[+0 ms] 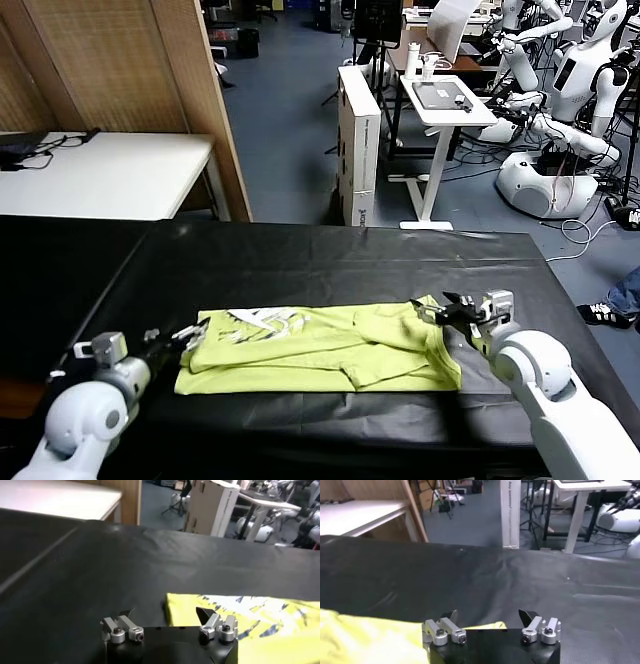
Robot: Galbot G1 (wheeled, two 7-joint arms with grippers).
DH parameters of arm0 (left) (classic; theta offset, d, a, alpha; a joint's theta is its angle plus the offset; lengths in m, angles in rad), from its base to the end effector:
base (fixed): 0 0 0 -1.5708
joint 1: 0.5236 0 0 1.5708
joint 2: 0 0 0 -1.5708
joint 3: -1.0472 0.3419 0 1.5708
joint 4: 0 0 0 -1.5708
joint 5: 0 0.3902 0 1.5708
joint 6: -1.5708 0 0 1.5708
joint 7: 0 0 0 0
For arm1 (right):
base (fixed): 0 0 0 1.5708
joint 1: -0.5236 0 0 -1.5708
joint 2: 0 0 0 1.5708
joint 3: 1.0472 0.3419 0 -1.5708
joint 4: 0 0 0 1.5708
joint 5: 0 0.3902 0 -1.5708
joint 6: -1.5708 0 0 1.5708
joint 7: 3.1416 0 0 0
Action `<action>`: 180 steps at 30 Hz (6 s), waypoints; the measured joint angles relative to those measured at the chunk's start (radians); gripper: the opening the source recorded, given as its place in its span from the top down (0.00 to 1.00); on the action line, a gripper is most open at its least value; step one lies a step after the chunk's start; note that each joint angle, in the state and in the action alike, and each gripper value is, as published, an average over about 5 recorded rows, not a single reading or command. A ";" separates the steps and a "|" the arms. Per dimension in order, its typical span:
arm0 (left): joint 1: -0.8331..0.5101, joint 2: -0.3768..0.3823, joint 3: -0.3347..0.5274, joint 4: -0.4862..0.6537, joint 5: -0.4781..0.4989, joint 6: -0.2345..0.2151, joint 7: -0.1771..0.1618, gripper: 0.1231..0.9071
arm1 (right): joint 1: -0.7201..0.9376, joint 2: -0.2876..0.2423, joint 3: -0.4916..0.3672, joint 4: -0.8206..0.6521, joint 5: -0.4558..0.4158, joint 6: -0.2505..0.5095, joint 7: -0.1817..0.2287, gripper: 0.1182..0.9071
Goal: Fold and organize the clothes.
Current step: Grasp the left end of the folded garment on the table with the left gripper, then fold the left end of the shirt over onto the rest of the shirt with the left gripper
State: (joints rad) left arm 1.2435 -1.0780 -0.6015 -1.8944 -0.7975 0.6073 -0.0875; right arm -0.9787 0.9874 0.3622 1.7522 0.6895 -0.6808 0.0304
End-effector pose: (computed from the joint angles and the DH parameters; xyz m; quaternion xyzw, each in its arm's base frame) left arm 0.3270 0.1284 -0.2468 -0.0520 -0.9605 0.1163 0.2473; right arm 0.3958 -0.0981 -0.2340 0.1175 -0.9542 -0.0083 0.2751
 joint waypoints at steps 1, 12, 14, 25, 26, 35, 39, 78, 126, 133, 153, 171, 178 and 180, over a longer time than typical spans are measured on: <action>-0.006 -0.001 0.006 0.006 0.002 -0.004 0.001 0.00 | 0.004 0.003 -0.003 -0.008 -0.001 0.001 0.000 0.00; -0.036 -0.007 0.023 0.075 0.030 -0.029 -0.001 0.00 | 0.022 0.016 -0.030 -0.026 -0.004 -0.002 -0.002 0.00; -0.028 -0.009 0.022 0.075 0.026 -0.027 -0.001 0.01 | 0.022 0.016 -0.032 -0.027 -0.004 -0.002 -0.002 0.00; -0.011 -0.025 0.022 0.081 0.024 -0.026 -0.001 0.26 | 0.010 0.019 -0.038 -0.030 -0.016 -0.003 -0.014 0.11; -0.011 -0.025 0.022 0.082 0.022 -0.026 -0.001 0.32 | 0.007 0.019 -0.037 -0.029 -0.017 -0.003 -0.016 0.15; -0.009 -0.028 0.022 0.084 0.034 -0.030 0.004 0.94 | -0.014 0.023 -0.025 -0.017 -0.023 0.001 -0.017 0.79; -0.011 -0.026 0.021 0.093 0.041 -0.037 0.008 0.97 | -0.024 0.035 -0.011 -0.020 -0.028 0.011 -0.001 0.96; 0.111 0.088 -0.094 -0.022 -0.203 0.014 0.034 0.00 | -0.255 -0.037 0.200 0.209 0.011 0.349 -0.104 0.00; 0.247 0.058 -0.151 -0.022 -0.304 0.120 0.222 0.09 | -0.698 0.071 0.441 0.468 -0.017 0.575 -0.198 0.00; 0.252 0.053 -0.145 -0.018 -0.282 0.103 0.204 0.59 | -0.694 0.083 0.424 0.467 -0.018 0.582 -0.201 0.00; 0.312 0.121 -0.259 -0.105 -0.137 0.013 0.109 0.91 | -0.652 0.103 0.373 0.423 -0.039 0.583 -0.189 0.00; 0.310 0.020 -0.222 -0.320 -0.194 0.054 -0.015 0.91 | -0.701 0.164 0.386 0.430 -0.157 0.582 -0.183 0.00; 0.221 -0.100 0.005 -0.312 -0.115 0.038 -0.016 0.91 | -0.751 0.204 0.414 0.422 -0.235 0.597 -0.183 0.00; 0.195 -0.138 0.069 -0.299 -0.095 0.033 -0.017 0.91 | -0.763 0.210 0.420 0.412 -0.249 0.600 -0.183 0.00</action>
State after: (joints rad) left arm 1.4382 -1.2157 -0.5324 -2.1933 -0.8930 0.6404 -0.1049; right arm -1.7414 1.1979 0.7825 2.1637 0.4403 -0.0811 -0.1523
